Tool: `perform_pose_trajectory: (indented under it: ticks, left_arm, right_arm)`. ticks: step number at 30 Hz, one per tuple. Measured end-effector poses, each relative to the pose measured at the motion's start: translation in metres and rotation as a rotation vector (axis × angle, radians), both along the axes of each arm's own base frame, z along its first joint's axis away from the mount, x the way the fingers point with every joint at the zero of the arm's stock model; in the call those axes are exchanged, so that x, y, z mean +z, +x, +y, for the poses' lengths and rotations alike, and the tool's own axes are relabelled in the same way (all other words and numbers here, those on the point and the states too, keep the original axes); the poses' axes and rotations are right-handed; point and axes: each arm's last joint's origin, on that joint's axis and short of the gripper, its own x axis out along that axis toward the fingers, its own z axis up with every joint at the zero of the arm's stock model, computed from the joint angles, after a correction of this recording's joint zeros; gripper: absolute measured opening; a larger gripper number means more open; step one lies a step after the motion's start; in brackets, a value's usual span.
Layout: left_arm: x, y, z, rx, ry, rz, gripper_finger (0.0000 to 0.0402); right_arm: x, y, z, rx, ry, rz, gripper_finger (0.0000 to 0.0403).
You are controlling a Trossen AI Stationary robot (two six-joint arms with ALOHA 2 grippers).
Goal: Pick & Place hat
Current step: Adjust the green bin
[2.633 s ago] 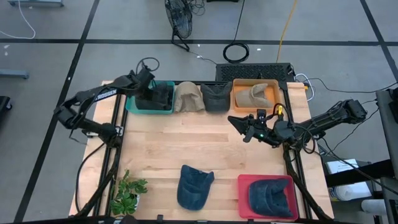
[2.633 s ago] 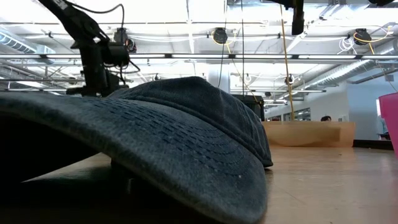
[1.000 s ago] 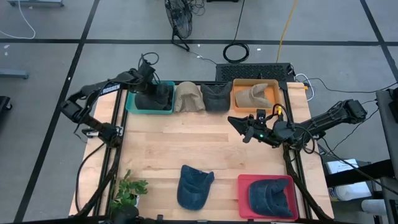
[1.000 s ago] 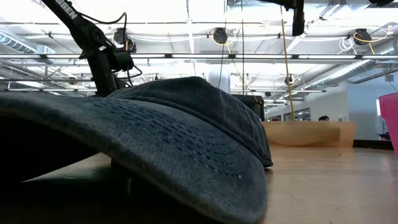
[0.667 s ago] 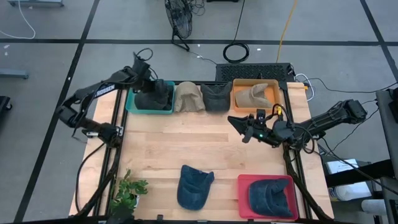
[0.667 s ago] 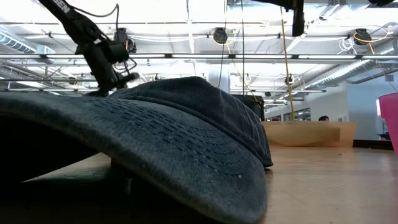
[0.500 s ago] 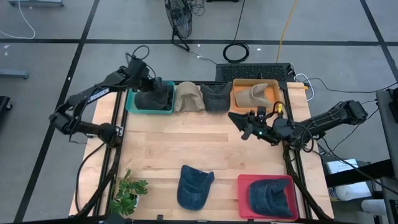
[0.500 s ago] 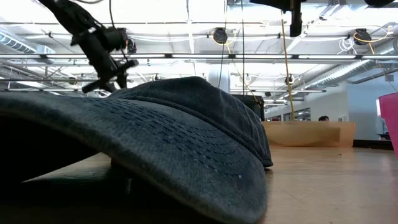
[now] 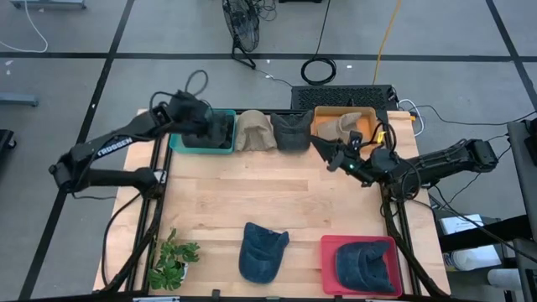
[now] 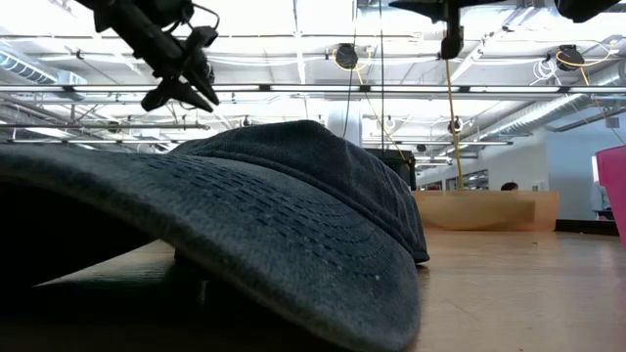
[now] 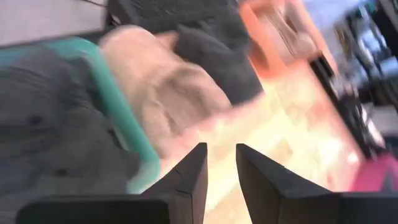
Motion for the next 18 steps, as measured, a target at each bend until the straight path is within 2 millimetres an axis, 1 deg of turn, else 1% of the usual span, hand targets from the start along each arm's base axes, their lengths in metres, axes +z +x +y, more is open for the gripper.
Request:
perform_pose_trajectory:
  ticks: [3, 7, 12, 18]
  left_arm:
    - [-0.003, 0.015, -0.012, -0.049, 0.053, 0.032, 0.0093]
    - [-0.012, 0.036, -0.023, -0.053, 0.124, 0.087, 0.0093]
    - [-0.039, 0.061, -0.030, -0.072, 0.116, 0.209, 0.0093]
    - [-0.072, 0.077, -0.023, -0.025, 0.056, 0.341, 0.0093]
  right_arm:
    - [0.000, 0.000, 0.001, 0.013, -0.004, 0.005, 0.0054]
    - [0.000, 0.000, 0.001, 0.013, -0.007, 0.006, 0.0054]
    - [-0.002, 0.001, 0.001, 0.000, -0.047, 0.042, 0.0054]
    - [-0.003, 0.001, 0.000, -0.009, -0.062, 0.065, 0.0054]
